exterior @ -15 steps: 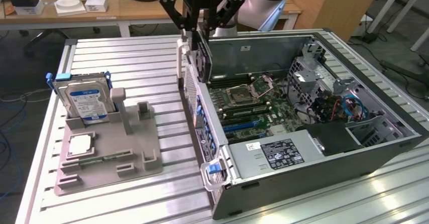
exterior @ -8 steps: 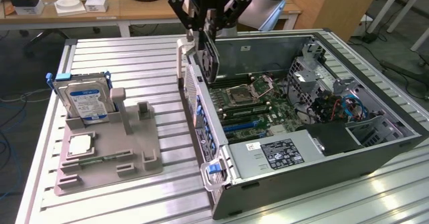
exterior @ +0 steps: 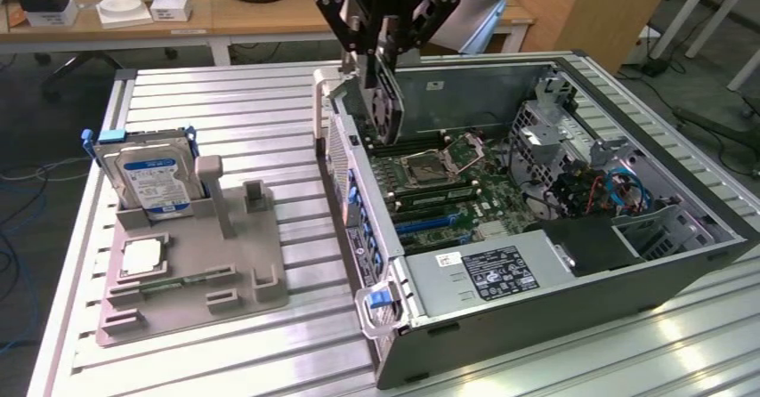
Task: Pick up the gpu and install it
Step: 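Pick up the gpu and move the gpu toward the slot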
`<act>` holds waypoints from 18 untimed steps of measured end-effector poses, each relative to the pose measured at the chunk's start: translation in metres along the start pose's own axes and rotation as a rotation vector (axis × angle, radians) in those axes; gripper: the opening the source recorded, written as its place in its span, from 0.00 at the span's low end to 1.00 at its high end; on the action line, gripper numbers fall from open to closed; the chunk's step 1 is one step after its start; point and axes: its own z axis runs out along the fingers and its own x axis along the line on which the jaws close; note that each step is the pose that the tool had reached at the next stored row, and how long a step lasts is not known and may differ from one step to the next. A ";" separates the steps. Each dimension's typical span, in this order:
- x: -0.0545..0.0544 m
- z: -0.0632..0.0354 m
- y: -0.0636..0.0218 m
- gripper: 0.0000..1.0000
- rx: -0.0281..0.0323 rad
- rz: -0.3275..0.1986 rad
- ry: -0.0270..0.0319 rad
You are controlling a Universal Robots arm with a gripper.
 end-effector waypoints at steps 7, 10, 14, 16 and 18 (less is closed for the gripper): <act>-0.011 0.0001 -0.0004 0.26 0.0001 -0.003 0.0002; -0.016 0.0002 -0.0006 0.26 0.0000 -0.004 0.0003; -0.023 0.0002 -0.0008 0.26 0.0000 -0.006 0.0005; -0.026 0.0002 -0.0009 0.26 0.0001 -0.007 0.0006; -0.029 0.0002 -0.0011 0.26 0.0001 -0.007 0.0007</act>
